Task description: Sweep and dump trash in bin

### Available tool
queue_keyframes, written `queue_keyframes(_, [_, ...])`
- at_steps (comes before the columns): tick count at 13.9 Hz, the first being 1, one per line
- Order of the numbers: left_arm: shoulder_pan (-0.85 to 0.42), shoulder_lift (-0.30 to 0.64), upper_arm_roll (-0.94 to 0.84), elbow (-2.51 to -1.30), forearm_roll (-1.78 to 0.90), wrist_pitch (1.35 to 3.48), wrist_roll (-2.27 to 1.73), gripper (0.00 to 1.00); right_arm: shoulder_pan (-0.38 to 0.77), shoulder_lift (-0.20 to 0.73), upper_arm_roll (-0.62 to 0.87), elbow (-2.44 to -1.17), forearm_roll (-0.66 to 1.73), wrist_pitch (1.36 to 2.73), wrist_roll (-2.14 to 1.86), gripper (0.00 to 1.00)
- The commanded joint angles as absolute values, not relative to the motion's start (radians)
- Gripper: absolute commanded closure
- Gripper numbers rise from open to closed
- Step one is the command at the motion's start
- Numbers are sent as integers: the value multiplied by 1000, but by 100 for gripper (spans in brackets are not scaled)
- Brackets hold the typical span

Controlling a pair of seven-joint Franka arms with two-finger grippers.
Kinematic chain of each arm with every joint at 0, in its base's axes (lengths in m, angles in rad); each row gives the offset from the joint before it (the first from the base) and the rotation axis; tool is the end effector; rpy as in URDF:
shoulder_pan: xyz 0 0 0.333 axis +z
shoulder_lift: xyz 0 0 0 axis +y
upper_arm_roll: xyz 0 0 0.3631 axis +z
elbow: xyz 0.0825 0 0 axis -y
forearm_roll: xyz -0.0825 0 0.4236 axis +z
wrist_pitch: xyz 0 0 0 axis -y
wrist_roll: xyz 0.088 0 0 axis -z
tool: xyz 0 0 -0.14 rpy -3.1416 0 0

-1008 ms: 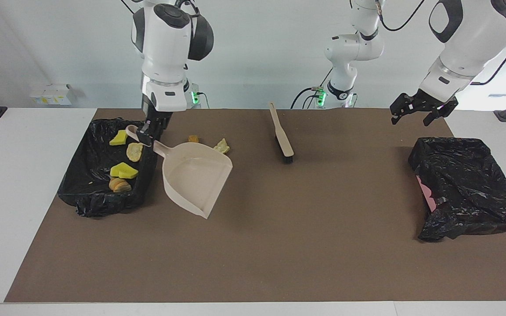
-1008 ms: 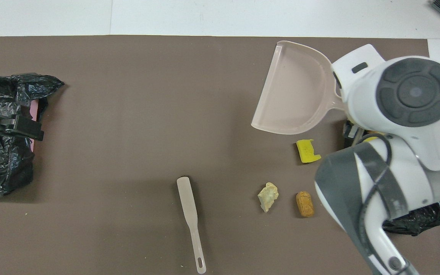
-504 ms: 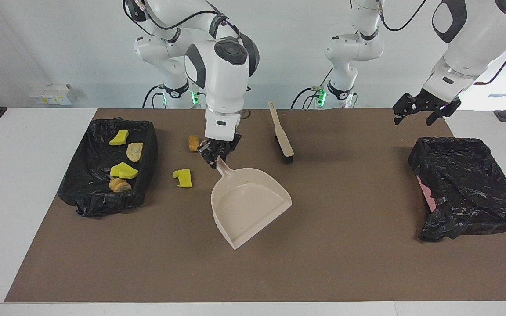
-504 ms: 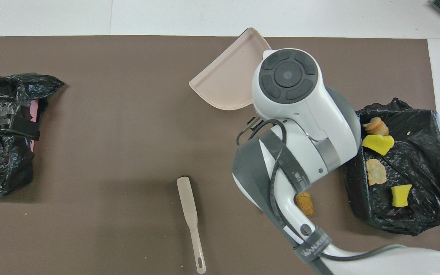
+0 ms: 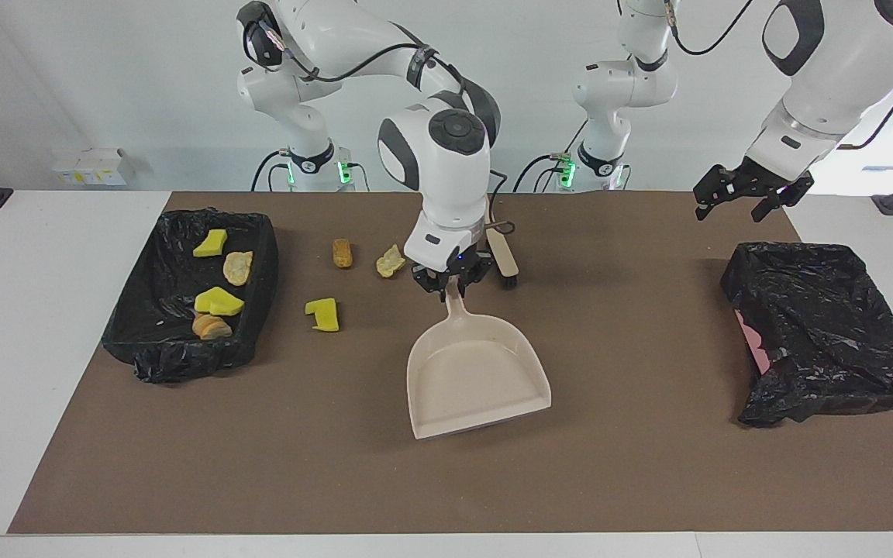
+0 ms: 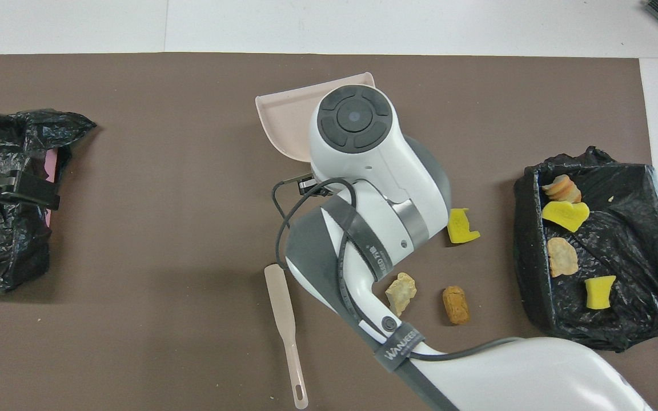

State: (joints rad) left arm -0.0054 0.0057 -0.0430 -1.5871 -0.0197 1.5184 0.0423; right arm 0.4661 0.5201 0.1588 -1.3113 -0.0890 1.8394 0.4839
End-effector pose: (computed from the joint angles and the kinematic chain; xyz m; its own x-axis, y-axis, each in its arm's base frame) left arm 0.5864 -0.0312 0.6227 0.9931 -0.0915 -0.0734 -0.0900 -0.9957 0.0231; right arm 0.6452 0.4229 0.4419 0.9897 0.1423 0.0161 0.1423 -0.9898 0.0000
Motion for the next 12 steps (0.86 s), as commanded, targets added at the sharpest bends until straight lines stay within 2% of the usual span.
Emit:
queue_keyframes(1, [3,8,-48,-1577,-12,1514,51,0,518,603,160,-1266,-64,1870,641,100])
queue_keyframes(6, [3,8,-48,-1577,-12,1509,51,0,578,667,158,-1259,12,1968,715,100])
queue_keyframes(10, [3,6,-48,-1581,-12,1516,48,0,584,684,160,-1261,15,1979,730,100])
queue_keyframes(12, [0,6,-48,-1580,-12,1517,52,0,574,681,160,-1276,23,1980,720,85])
